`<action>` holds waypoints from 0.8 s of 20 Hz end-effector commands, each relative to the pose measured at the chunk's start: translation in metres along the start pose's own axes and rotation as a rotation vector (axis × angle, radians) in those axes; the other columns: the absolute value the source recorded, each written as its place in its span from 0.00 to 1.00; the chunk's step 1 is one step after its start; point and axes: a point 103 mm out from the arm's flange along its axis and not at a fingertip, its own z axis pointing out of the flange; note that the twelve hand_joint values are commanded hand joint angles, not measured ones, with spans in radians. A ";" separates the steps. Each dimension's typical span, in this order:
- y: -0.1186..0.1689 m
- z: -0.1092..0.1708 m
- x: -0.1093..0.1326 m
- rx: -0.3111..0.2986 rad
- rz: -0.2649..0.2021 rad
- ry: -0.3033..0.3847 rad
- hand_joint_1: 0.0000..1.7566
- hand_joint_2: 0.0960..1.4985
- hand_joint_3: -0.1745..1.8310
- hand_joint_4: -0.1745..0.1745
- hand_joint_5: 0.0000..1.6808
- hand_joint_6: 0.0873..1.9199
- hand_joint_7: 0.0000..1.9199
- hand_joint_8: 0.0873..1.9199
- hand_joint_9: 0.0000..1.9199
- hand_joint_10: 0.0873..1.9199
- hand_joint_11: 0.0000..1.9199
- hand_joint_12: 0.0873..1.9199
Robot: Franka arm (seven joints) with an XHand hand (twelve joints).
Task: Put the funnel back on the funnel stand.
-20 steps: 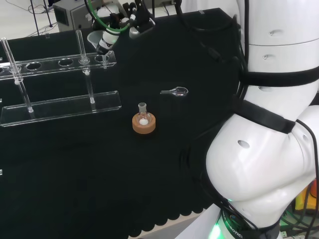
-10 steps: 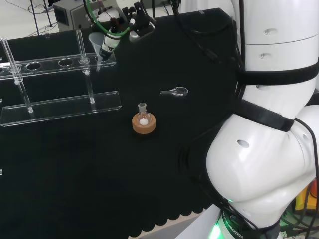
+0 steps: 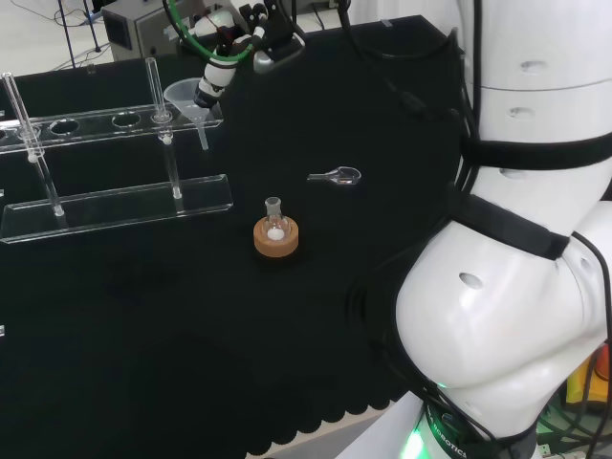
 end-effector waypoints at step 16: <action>-0.158 0.011 -0.012 -0.170 0.145 0.083 0.34 0.56 0.02 0.30 0.00 0.00 0.00 0.00 0.00 0.19 0.00 0.64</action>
